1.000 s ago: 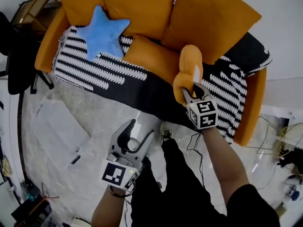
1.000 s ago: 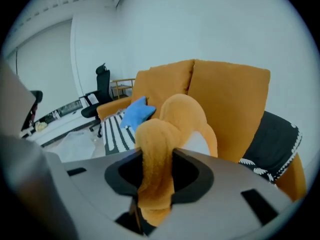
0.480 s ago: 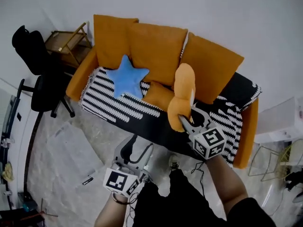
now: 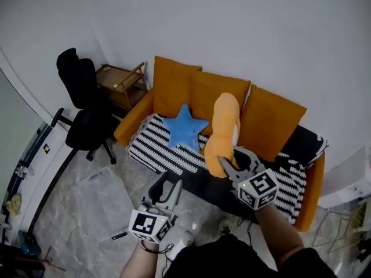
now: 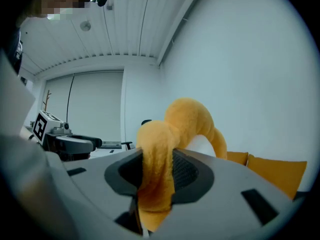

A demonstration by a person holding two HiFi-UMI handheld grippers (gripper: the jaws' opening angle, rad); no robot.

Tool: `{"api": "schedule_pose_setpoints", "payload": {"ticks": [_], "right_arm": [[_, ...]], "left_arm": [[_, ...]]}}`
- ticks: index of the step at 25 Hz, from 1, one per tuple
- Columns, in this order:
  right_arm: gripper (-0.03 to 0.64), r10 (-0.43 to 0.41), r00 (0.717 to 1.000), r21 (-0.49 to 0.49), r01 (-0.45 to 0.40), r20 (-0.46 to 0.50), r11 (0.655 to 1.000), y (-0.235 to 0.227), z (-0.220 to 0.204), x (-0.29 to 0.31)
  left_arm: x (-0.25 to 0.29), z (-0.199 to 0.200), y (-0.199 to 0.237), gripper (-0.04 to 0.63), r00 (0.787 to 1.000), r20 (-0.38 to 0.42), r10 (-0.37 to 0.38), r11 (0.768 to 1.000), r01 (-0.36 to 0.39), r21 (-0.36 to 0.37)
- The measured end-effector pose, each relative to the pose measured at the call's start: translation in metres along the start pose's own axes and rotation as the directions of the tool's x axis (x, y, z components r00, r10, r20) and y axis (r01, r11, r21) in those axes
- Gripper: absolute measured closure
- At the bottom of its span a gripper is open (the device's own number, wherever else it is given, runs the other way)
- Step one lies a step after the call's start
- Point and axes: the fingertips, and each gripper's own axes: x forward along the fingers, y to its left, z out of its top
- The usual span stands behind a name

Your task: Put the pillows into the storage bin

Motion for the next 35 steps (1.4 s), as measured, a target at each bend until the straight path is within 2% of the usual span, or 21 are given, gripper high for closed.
{"api": "schedule_pose_setpoints", "payload": {"ticks": [5,8,10,14,19,24,29,31,35], "right_arm": [[0.485,0.054,0.998,-0.028,-0.053,0.036,0.998,0.04,0.025,0.007],[0.485,0.084,0.995,-0.039,-0.082,0.05,0.996,0.062,0.033,0.013],[0.485,0.104,0.993,-0.039,-0.102,0.053,0.994,0.074,0.034,0.02],[0.486,0.153,0.987,-0.029,-0.151,0.056,0.988,0.096,0.031,0.035],[0.486,0.25,0.967,-0.018,-0.249,0.043,0.968,0.119,0.026,0.059],[0.486,0.39,0.921,-0.022,-0.39,0.008,0.921,0.137,0.019,0.077],[0.486,0.534,0.845,-0.026,-0.534,-0.027,0.845,0.159,0.009,0.091],[0.486,0.587,0.809,-0.022,-0.588,-0.04,0.809,0.175,0.004,0.094],[0.486,0.691,0.719,-0.014,-0.694,-0.075,0.72,0.221,-0.006,0.1]], "left_arm": [[-0.032,0.023,0.022,0.554,0.998,0.021,0.066,0.997,-0.067,0.046],[-0.051,0.03,0.036,0.588,0.995,0.032,0.093,0.994,-0.095,0.062],[-0.063,0.031,0.045,0.589,0.992,0.035,0.118,0.991,-0.12,0.062],[-0.088,0.028,0.062,0.589,0.982,-0.033,0.187,0.98,-0.185,0.07],[-0.116,0.024,0.083,0.591,0.959,0.003,0.285,0.958,-0.285,0.04],[-0.142,0.019,0.09,0.589,0.897,0.026,0.441,0.897,-0.442,0.015],[-0.172,0.005,0.075,0.589,0.81,0.014,0.587,0.81,-0.586,-0.023],[-0.19,0.0,0.07,0.589,0.768,0.011,0.64,0.768,-0.64,-0.029],[-0.234,-0.01,0.062,0.59,0.668,-0.007,0.744,0.667,-0.743,-0.058]]}}
